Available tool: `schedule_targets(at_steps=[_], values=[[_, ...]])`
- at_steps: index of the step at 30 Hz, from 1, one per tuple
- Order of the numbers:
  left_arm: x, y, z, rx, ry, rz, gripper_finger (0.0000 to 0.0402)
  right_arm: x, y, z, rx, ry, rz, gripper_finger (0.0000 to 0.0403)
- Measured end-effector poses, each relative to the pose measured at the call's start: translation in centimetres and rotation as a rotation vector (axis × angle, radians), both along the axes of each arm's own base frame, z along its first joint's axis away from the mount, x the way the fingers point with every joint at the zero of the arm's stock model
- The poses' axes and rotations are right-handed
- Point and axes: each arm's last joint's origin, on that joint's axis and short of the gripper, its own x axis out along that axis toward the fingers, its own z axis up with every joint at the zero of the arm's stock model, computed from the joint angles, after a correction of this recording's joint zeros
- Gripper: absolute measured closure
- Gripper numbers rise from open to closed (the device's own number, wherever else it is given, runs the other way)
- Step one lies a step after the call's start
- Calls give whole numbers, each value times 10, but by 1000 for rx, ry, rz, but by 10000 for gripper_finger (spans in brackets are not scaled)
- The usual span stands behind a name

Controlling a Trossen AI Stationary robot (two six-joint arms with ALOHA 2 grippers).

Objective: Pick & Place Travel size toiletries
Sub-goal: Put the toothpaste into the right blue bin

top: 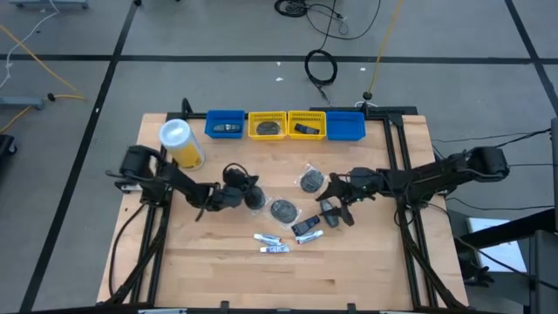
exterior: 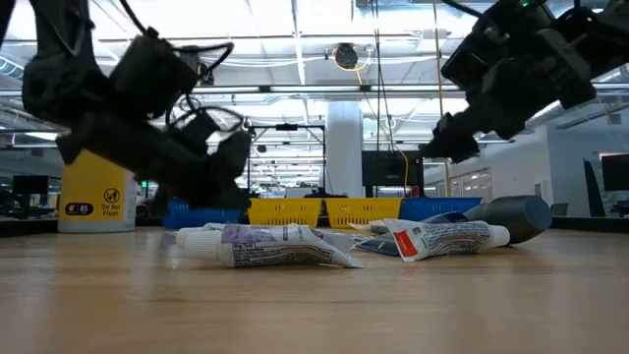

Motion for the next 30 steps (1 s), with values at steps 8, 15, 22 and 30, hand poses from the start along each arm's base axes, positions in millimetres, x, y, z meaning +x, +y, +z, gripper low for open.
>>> schedule_targets(at_steps=[8, 15, 22, 30], values=[[17, -2, -17, 49, 18, -21, 379, 36, 11, 4, 7, 114, 66, 147], [21, -3, -9, 79, 23, -60, 399, 49, 34, 8, -5, 159, 205, 147], [23, -4, -6, 115, 48, -92, 381, 43, 65, -6, -118, 222, 225, 147], [23, -4, -6, 108, 42, -87, 378, 30, 84, -15, -306, 223, 166, 161]])
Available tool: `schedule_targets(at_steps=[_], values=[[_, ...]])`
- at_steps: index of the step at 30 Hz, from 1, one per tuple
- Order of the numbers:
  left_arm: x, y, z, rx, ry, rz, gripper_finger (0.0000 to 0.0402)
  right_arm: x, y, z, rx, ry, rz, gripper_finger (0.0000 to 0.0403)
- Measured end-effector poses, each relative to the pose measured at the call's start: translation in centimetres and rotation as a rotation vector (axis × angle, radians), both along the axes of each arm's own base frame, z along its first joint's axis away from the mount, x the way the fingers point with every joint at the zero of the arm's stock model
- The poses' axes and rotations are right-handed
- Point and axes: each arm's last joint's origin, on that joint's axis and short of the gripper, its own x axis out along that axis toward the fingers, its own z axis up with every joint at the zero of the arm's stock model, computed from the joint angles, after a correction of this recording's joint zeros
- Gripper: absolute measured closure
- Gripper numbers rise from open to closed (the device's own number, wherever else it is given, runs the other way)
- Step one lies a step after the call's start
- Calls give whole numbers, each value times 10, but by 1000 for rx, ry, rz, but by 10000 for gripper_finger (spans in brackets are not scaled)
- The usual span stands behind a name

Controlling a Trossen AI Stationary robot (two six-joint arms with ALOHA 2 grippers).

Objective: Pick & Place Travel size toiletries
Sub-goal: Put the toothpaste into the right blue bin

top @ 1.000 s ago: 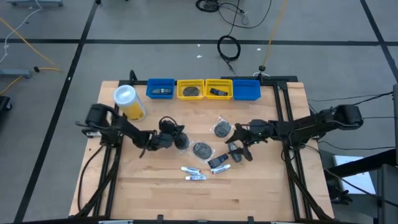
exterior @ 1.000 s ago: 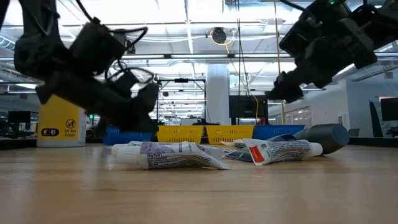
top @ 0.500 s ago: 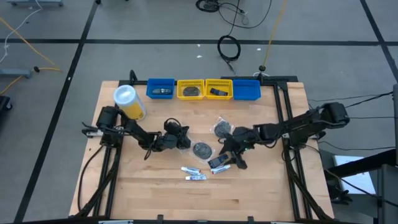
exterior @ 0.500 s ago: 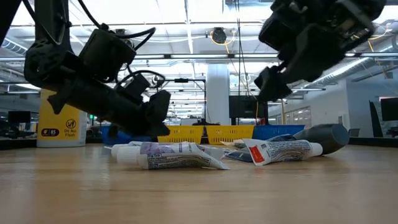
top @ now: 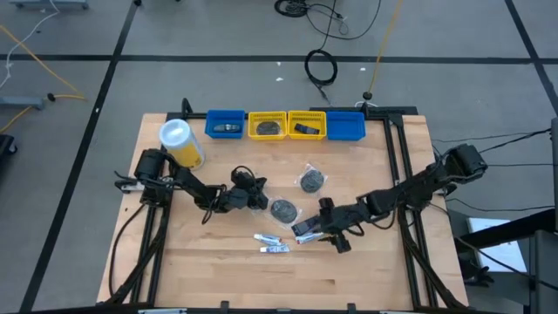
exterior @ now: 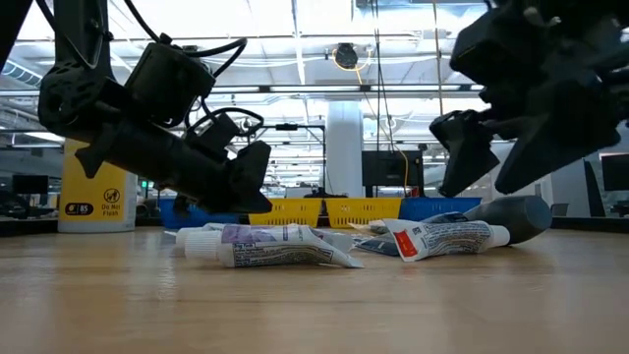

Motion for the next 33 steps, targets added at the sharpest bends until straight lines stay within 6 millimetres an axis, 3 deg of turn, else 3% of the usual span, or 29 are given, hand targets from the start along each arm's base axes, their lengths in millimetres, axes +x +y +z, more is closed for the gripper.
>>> schedule_targets(at_steps=[8, 13, 19, 33], values=[[0, 1, 0, -5, -4, 7, 378, -4, 8, -22, -33, -27, -30, 202], [0, 1, 0, -11, -3, -4, 378, -3, 10, -35, -138, -39, -77, 206], [0, 1, 0, -14, -2, -11, 378, 1, 11, -46, -143, -25, -85, 214], [0, 1, 0, -11, 1, -13, 378, 2, 11, -41, -111, -52, -93, 315]])
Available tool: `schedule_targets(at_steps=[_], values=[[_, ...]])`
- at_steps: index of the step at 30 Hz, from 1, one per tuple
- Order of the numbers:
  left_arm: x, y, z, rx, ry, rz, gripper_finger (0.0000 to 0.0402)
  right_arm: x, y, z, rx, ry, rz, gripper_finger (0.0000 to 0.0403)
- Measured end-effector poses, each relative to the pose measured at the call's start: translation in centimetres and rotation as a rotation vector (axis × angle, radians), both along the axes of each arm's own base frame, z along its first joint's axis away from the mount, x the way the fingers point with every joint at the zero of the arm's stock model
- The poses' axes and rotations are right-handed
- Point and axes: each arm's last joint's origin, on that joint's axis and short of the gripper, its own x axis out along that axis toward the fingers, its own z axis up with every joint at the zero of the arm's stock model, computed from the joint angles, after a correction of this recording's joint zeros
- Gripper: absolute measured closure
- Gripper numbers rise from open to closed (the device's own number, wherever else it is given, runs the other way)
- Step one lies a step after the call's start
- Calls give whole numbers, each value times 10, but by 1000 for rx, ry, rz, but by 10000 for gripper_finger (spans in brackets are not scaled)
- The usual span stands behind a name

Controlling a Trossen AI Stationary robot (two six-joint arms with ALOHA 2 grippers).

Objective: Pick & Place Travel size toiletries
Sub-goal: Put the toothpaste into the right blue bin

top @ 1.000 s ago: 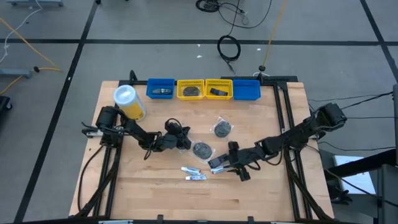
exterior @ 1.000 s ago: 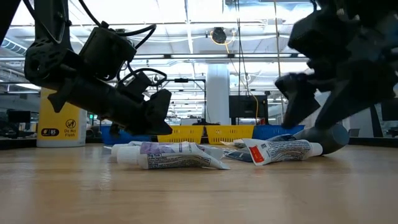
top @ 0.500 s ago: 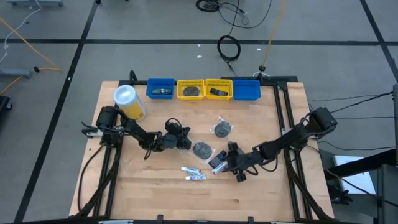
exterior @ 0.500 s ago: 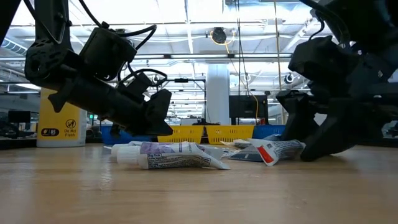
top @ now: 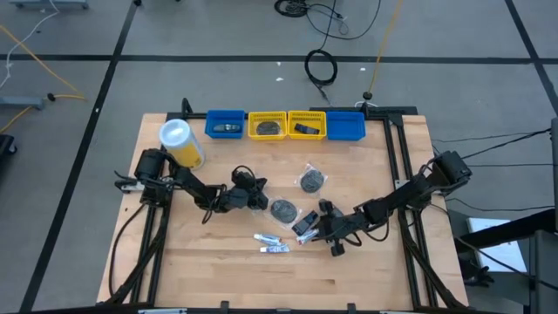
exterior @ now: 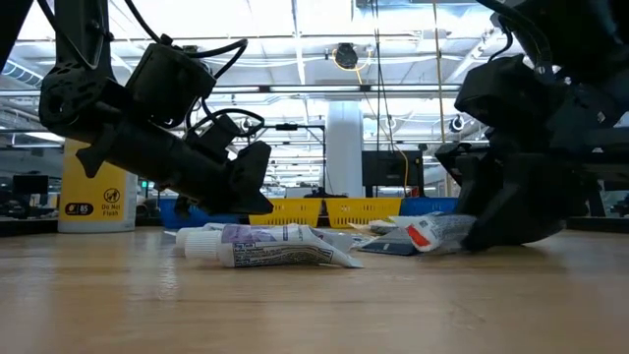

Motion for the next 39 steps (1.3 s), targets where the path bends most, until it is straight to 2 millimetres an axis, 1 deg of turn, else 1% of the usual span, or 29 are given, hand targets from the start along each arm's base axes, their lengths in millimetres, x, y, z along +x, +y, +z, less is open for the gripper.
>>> schedule_targets(at_steps=[2, 4, 8, 12, 16, 19, 22, 25, 28, 30, 33, 36, 39], values=[[0, 0, 0, 0, 0, 0, 378, 0, -1, 7, 12, -24, -8, 317], [0, 0, 0, 0, 0, 0, 378, -1, -4, 19, 25, -57, -17, 315], [0, 0, 0, -4, -2, 1, 378, -3, -19, 43, 23, -117, -89, 311], [0, 0, 0, -4, -2, 0, 378, -9, -45, 66, -76, -175, -238, 312], [0, 0, 0, -3, -1, -1, 378, -15, -85, 81, -210, -191, -465, 313], [0, 0, 0, -1, 1, -2, 378, -21, -122, 85, -278, -158, -626, 313], [0, 0, 0, 0, 1, -2, 378, -29, -159, 86, -338, -115, -750, 314], [0, 0, 0, 0, 1, -2, 378, -40, -193, 85, -407, -58, -841, 314], [0, 0, 0, 1, 2, -2, 378, -54, -222, 83, -446, 13, -883, 314], [0, 0, 0, 6, 7, -3, 378, -65, -238, 82, -478, 67, -907, 314], [0, 2, 0, 8, 8, 2, 378, -78, -254, 81, -491, 133, -881, 314], [0, 4, 0, 8, 8, 10, 378, -83, -267, 82, -491, 231, -857, 314], [0, 7, 0, 8, 8, 19, 378, -82, -282, 85, -514, 300, -847, 314]])
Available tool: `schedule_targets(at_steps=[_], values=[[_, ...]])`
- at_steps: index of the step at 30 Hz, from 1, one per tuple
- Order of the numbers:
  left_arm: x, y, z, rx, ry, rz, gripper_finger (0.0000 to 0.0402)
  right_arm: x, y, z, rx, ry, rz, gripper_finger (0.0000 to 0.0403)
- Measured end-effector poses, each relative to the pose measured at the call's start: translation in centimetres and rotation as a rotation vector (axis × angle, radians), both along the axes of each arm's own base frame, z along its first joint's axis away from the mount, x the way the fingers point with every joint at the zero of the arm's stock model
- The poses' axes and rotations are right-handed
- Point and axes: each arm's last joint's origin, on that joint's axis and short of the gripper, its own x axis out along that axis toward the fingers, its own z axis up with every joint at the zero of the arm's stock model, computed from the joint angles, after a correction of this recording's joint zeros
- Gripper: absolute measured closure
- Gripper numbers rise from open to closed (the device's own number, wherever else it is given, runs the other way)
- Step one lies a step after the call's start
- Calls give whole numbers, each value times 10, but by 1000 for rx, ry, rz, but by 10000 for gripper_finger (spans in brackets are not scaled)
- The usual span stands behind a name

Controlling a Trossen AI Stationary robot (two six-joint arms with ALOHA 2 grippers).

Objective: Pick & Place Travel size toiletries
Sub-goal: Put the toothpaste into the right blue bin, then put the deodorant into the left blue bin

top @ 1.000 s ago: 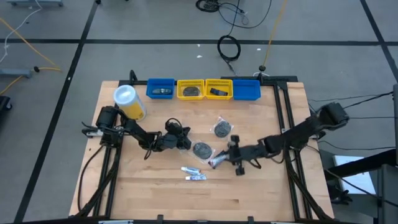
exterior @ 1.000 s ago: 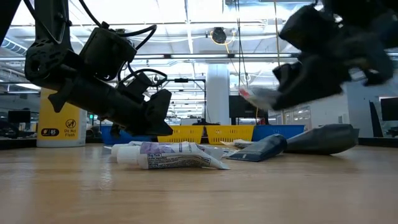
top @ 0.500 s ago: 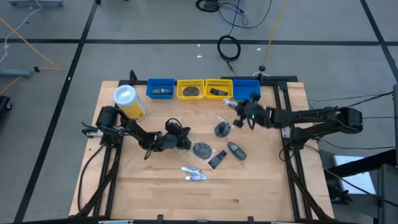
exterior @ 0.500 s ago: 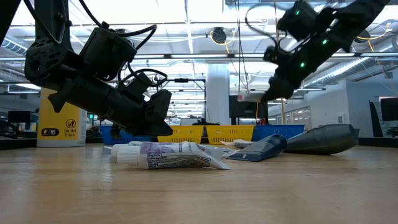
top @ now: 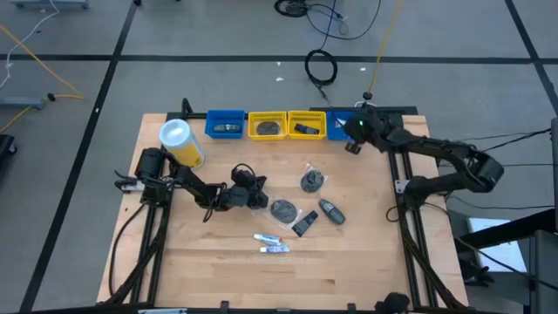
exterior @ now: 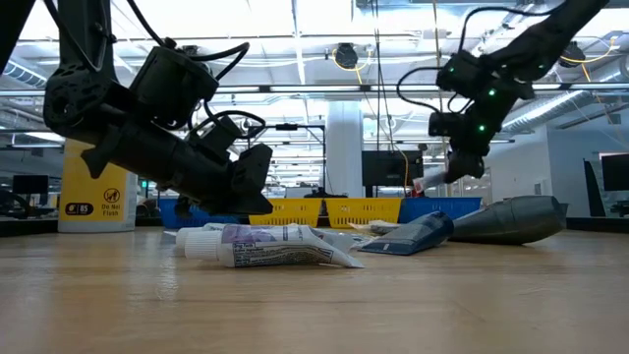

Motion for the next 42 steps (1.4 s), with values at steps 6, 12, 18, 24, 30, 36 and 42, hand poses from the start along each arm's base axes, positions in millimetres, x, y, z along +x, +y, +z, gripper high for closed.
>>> schedule_targets(at_steps=[6, 12, 18, 24, 30, 36, 42], values=[[0, 1, 0, 0, 0, 2, 378, 6, -27, -7, 43, 159, 34, 314], [0, 1, 0, -1, -1, 2, 378, 13, -40, -17, 89, 222, 55, 300], [0, 1, 0, 8, 8, -2, 378, 15, -40, -18, 121, 180, 67, 266], [0, 1, 0, 9, 10, -2, 378, 17, -43, -15, 88, 128, 43, 228], [0, 1, 0, 9, 11, -2, 378, 26, -44, 2, -15, -31, 9, 204], [0, -1, 0, 14, 15, -11, 378, 42, -15, 27, 67, -352, 114, 209], [-1, -10, 7, 103, 60, -71, 378, 55, 40, 15, 191, -692, 426, 229]])
